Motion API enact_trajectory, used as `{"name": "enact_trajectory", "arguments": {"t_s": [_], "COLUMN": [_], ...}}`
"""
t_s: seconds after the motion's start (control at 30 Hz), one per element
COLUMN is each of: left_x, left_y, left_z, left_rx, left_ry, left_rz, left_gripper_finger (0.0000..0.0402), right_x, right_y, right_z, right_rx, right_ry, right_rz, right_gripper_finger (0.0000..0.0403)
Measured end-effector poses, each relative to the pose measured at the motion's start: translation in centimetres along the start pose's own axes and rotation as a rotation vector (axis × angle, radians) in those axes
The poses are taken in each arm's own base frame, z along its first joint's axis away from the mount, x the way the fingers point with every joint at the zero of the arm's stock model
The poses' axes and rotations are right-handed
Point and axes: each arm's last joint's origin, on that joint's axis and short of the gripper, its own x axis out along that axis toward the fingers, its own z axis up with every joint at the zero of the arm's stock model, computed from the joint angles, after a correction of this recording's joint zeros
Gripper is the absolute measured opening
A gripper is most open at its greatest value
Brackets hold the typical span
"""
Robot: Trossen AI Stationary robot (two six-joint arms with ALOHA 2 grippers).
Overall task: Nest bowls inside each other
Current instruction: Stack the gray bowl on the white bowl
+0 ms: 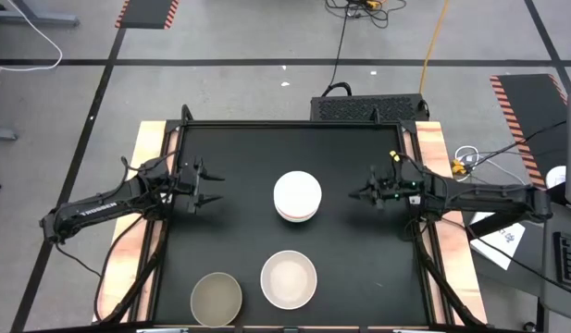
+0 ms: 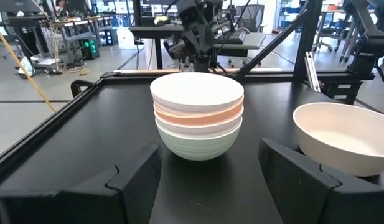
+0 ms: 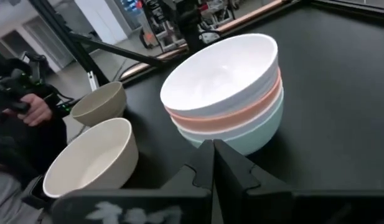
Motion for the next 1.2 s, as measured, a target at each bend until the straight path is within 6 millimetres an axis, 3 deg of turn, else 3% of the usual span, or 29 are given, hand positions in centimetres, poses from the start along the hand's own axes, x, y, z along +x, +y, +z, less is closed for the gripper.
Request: {"name": "enact_trajectory", "arguments": {"t_s": [0.47, 0.6, 0.73, 1.2], "left_x": [0.0, 0.0, 0.0, 0.4], "left_y": [0.3, 0.3, 0.3, -1.7], "left_z": [0.0, 0.0, 0.1, 0.7], "left_rx": [0.05, 0.051, -0.003, -0.13], "left_ry": [0.006, 0.007, -0.002, -0.051], "left_rz": [0.106, 0.105, 0.101, -0.214], "left_gripper_finger": [0.0264, 0.0264, 0.0264, 0.0264], "right_x": [0.0, -0.1, -0.1, 0.0], "right_y": [-1.2, -0.8, -0.7, 0.6], "right_z": [-3.1, -2.3, -2.7, -3.0], "right_rx": [-0.088, -0.134, -0.187, -0.237], "right_ry": [0.009, -0.09, -0.039, -0.03], "right_rz": [-0.01, 0.041, 0.086, 0.211], "right_gripper_finger": [0.0, 0.0, 0.0, 0.0]}}
